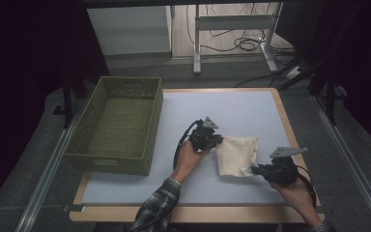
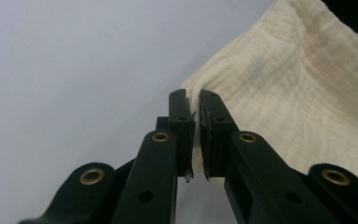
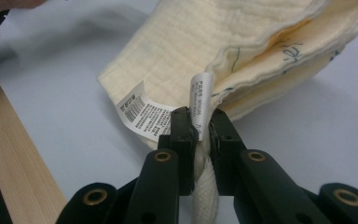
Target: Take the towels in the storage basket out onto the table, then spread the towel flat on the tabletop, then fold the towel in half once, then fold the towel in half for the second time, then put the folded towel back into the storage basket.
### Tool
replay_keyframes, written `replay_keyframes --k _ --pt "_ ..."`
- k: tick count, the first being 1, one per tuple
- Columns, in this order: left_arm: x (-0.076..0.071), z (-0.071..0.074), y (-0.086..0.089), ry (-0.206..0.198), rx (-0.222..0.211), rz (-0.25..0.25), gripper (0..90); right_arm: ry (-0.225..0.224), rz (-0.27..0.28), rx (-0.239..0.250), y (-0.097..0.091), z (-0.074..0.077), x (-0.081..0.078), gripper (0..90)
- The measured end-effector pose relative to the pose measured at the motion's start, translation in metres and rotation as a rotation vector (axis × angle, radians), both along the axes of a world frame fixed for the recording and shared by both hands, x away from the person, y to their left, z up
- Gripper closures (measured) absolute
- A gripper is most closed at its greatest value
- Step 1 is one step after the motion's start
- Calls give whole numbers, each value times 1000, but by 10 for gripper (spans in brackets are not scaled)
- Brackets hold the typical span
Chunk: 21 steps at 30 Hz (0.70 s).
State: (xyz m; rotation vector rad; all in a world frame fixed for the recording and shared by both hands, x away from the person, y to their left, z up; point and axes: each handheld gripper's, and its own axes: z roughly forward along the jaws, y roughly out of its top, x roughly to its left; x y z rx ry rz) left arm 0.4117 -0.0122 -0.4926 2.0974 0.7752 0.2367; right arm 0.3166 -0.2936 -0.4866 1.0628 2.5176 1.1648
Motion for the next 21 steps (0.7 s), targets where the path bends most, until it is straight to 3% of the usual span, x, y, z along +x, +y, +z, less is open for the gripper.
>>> replay_keyframes --k 13,21 --pt "4 24 29 -40 66 48 842 -49 56 8 33 18 9 821" --pt "5 41 42 -68 84 75 841 -64 82 23 49 26 16 820"
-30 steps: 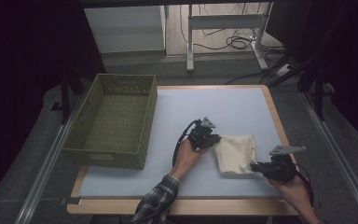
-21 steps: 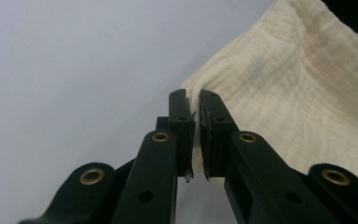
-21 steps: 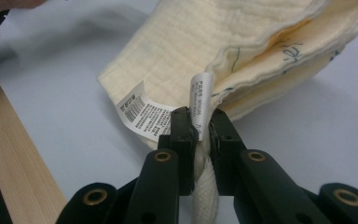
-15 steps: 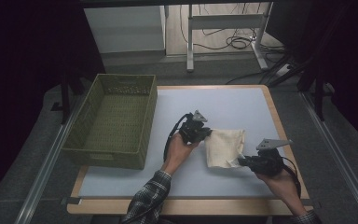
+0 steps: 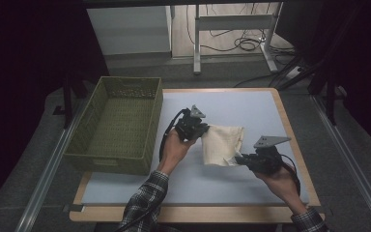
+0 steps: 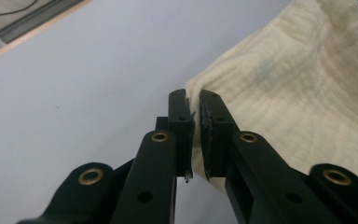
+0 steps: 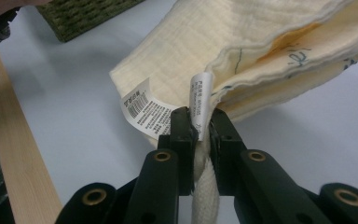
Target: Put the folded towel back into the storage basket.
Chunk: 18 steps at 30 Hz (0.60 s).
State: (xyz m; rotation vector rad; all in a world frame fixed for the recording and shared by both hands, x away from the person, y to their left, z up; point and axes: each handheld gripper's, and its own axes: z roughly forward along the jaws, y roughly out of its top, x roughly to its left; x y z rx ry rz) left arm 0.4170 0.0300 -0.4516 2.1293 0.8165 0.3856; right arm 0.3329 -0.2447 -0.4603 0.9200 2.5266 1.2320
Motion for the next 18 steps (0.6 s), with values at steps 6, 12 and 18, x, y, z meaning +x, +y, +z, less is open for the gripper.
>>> replay_keyframes --k 6,12,18 --pt "3 10 15 -16 14 23 840 -14 21 10 16 9 7 819" --pt "5 16 25 -26 19 35 839 -21 37 13 26 15 11 819" --pt "7 27 38 -43 30 52 839 -24 52 21 40 21 17 819"
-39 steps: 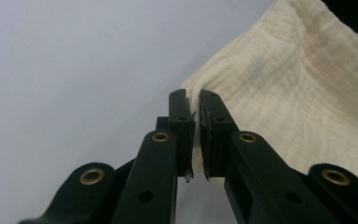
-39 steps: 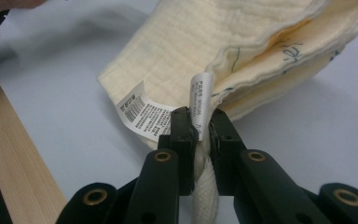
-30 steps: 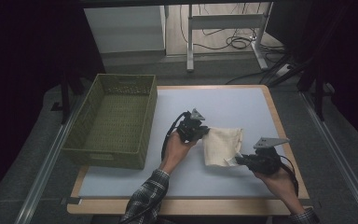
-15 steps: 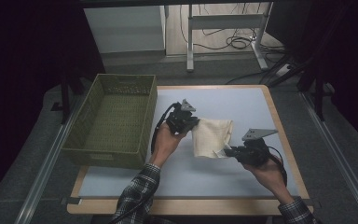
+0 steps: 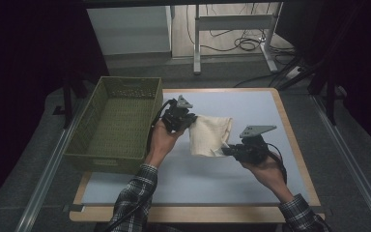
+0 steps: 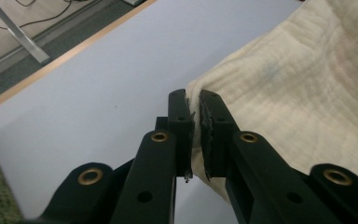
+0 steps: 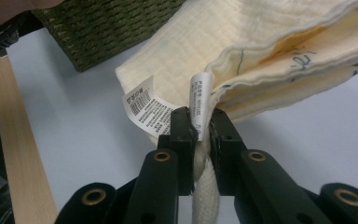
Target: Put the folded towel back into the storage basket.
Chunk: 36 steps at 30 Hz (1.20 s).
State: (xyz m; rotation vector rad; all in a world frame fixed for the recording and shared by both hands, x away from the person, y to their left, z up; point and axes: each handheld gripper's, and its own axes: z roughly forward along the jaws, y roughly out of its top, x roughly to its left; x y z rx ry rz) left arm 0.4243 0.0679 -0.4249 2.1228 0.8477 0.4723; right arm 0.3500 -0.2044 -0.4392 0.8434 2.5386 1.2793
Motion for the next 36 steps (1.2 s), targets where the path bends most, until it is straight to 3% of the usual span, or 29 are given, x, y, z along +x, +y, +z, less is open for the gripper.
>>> replay_keyframes --k 24,36 --pt "13 37 63 -59 34 111 839 -42 40 38 67 27 31 818" --pt "13 53 88 -86 53 163 838 -67 59 56 94 43 38 818"
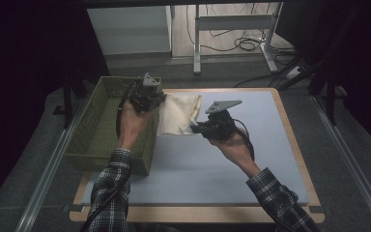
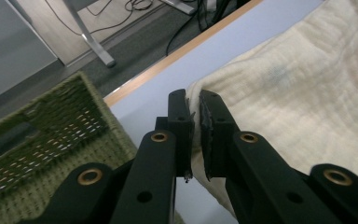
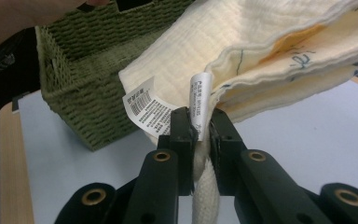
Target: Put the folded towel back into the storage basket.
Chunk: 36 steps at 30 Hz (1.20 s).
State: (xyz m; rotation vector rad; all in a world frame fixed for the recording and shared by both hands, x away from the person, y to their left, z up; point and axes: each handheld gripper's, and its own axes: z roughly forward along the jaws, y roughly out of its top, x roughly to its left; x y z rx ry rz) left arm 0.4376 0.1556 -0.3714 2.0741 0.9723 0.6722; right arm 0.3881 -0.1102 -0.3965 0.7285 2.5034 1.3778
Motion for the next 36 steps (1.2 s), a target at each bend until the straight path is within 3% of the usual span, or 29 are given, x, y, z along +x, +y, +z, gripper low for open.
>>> replay_keyframes --k 5,16,36 --pt "1 4 14 -4 24 30 838 14 7 20 15 1 6 819" --pt "-2 8 45 -9 24 89 839 38 33 48 50 -1 15 819" --pt "-25 5 126 -4 38 225 838 46 115 15 149 -11 10 817"
